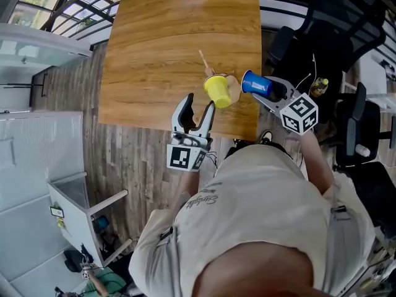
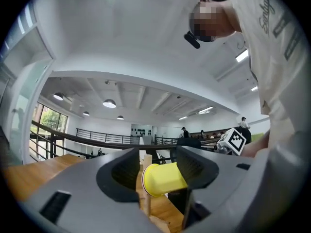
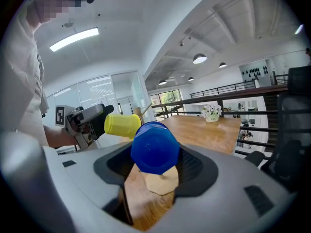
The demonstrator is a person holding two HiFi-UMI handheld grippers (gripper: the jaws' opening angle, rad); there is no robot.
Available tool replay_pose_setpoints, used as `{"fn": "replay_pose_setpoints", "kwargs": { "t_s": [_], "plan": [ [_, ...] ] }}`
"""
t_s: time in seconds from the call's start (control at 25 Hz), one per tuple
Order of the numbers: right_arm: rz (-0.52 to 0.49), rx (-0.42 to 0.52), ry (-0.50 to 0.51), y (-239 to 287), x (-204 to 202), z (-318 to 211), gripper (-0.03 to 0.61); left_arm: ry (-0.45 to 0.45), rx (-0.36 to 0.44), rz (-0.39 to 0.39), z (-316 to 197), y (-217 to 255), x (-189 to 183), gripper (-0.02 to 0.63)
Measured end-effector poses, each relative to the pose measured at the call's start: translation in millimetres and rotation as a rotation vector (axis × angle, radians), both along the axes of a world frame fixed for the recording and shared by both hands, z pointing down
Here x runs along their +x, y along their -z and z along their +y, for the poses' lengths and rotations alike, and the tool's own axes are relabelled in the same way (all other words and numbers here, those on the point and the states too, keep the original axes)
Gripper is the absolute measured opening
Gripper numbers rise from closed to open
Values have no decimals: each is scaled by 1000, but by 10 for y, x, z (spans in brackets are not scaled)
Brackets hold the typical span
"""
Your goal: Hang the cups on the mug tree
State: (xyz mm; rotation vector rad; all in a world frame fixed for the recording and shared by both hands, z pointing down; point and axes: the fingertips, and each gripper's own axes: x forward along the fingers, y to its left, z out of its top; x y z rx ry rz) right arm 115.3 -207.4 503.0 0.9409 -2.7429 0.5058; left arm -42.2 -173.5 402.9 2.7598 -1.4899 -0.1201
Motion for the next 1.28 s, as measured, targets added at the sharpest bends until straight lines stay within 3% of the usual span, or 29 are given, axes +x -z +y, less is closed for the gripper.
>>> {"fn": "replay_pose_setpoints", "kwargs": {
  "t_s": [0.08, 0.16, 0.24, 0.8, 1.28],
  "plan": [
    [12, -12, 14, -23, -26, -31, 241, 11, -17, 42, -14, -15, -93, 191],
    [32, -24, 28, -48, -55, -74, 241, 24, -34, 49, -37, -56, -159, 64],
    [53, -38, 46, -63, -89, -138, 242, 37, -58, 30, -87, -115, -189, 44],
    [134, -127, 161, -310, -380, -472, 242, 54, -202, 50, -413, -438, -285, 28],
    [184, -153, 224, -483, -696, -582, 271, 81, -238, 81, -443, -537, -497, 28]
  ]
}}
